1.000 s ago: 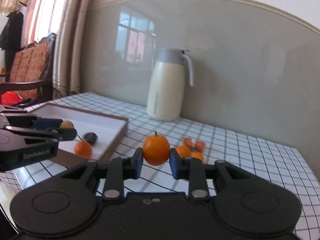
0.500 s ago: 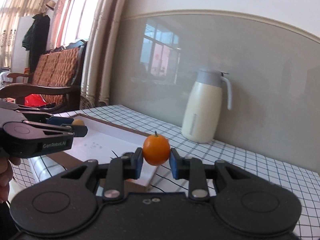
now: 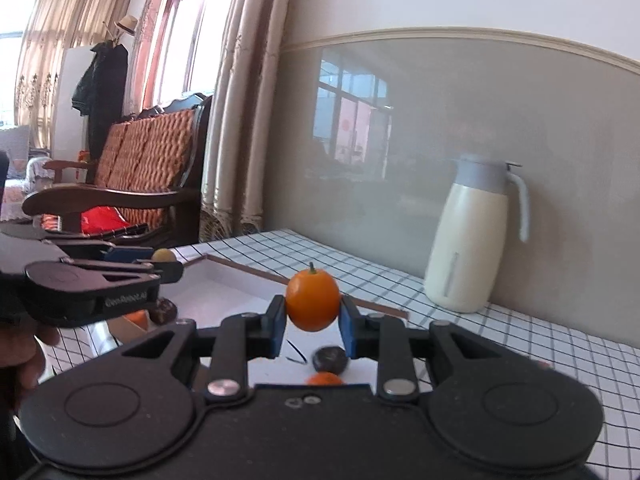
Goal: Organize fruits
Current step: 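Carry the brown fruit in the left tool and the orange in the right tool over the box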
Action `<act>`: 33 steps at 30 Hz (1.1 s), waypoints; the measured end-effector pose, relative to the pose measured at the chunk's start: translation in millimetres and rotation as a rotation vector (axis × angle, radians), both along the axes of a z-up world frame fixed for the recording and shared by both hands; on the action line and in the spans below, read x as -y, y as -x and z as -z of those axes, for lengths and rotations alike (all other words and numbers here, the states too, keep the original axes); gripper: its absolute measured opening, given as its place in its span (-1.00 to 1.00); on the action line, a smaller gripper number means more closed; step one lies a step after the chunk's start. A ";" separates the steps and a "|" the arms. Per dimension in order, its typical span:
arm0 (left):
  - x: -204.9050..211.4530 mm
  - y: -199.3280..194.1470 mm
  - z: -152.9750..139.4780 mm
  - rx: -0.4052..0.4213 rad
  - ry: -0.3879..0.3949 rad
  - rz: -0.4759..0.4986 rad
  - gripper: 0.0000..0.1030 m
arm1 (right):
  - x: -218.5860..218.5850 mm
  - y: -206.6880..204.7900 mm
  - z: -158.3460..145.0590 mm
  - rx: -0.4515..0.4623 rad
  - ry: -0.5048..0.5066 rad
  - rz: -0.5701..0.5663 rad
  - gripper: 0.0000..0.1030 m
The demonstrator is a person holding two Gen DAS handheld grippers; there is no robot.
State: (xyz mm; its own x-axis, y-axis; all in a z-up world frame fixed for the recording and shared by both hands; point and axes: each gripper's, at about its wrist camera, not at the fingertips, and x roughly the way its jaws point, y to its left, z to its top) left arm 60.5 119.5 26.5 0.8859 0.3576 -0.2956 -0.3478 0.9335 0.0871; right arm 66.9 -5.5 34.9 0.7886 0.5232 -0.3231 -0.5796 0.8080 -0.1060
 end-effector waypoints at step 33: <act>-55.4 -62.1 9.0 -0.025 0.077 -0.064 -0.48 | -26.5 -79.8 12.6 -0.089 0.001 0.071 -0.62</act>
